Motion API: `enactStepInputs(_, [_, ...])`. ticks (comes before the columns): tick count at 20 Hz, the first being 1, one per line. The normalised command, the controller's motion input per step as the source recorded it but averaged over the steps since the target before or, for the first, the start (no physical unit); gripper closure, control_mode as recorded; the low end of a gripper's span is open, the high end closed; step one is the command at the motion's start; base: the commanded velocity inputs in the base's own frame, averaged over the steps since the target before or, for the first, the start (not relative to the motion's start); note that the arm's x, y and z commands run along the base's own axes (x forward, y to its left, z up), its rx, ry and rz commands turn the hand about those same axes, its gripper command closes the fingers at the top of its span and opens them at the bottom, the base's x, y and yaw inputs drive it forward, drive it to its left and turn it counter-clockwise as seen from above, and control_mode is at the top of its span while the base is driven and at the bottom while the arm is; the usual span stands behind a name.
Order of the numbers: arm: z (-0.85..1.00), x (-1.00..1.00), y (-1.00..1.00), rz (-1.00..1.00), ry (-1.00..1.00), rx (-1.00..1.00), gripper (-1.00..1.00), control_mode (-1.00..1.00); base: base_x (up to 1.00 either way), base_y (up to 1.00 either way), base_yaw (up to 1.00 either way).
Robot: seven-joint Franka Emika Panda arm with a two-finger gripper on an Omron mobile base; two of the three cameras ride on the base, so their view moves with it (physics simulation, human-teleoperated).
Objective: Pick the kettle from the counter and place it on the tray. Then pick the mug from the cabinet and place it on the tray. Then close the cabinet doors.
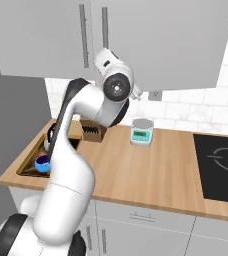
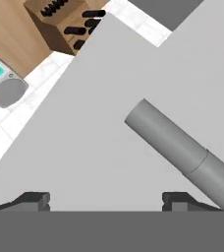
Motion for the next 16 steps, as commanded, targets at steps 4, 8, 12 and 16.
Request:
enactStepInputs(4, [-0.08,1.0,0.31,0.01,0.21,0.0,-1.0,-1.0,0.0,0.0,0.0])
enactStepInputs(8, [-0.08,0.63,0.15,0.0,0.18,0.0,-1.0,-1.0,0.0,0.0,0.0])
enactStepInputs(12, [-0.06,0.68,0.0,0.0,0.15,0.0,-1.0,-1.0,0.0,0.0,0.0])
enactStepInputs(16, [-0.18,0.4,0.0,0.0,0.1,-0.01,-1.0,-1.0,0.0,0.0,0.0])
